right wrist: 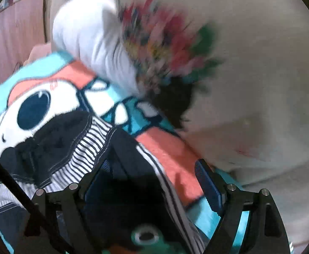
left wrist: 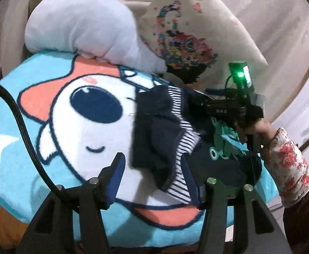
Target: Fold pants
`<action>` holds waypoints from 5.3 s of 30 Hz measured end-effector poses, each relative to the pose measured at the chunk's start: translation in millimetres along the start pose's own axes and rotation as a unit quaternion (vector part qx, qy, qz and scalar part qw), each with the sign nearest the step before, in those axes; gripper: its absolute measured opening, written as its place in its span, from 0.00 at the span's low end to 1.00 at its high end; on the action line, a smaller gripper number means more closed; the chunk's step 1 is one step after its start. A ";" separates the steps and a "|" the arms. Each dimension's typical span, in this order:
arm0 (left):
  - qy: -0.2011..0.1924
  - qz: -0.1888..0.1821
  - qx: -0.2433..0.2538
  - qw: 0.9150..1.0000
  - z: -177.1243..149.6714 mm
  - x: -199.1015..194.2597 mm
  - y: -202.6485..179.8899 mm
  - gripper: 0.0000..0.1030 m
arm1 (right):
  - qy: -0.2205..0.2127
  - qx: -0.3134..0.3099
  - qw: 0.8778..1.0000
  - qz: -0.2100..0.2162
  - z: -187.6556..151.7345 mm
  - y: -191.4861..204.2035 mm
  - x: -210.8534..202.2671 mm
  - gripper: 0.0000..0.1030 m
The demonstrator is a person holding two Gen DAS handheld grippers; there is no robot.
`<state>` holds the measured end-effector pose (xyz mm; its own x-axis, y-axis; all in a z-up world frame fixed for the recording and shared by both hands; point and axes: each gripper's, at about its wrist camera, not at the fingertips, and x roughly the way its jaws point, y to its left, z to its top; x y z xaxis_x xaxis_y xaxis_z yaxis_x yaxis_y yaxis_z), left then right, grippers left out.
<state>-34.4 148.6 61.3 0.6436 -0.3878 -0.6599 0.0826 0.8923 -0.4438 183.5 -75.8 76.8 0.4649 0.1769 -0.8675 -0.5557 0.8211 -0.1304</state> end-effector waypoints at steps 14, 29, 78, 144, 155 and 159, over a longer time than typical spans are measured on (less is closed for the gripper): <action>-0.022 -0.013 -0.037 0.999 1.2 -9.3 23.1 0.51 | -0.049 -0.007 0.999 0.017 -50.0 79.4 -83.2 0.03; -0.035 -0.073 -0.034 0.996 19.2 15.1 -52.1 0.69 | -0.062 0.020 0.994 0.085 -154.3 151.1 -104.1 0.24; -0.023 0.018 -0.018 0.999 -29.0 41.9 -70.1 0.71 | -0.155 0.522 0.837 0.050 -333.4 -77.8 -155.3 0.72; 0.057 -0.048 0.136 0.988 3.0 103.4 -219.0 0.73 | -0.185 0.561 0.806 -0.028 -357.3 -91.9 -186.9 0.63; 0.223 -0.141 0.174 0.949 6.6 253.8 -332.7 0.76 | -0.173 0.542 0.822 0.010 -346.5 -82.4 -166.3 0.65; 0.265 -0.146 0.182 0.936 -9.4 280.2 -341.4 0.75 | -0.169 0.525 0.834 0.002 -339.3 -78.5 -162.3 0.49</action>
<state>110.6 -266.9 22.2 0.0945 -0.6007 -0.7938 0.5120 0.7132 -0.4788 -82.2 -353.1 64.9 0.7309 0.1772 -0.6591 0.2698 0.8120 0.5175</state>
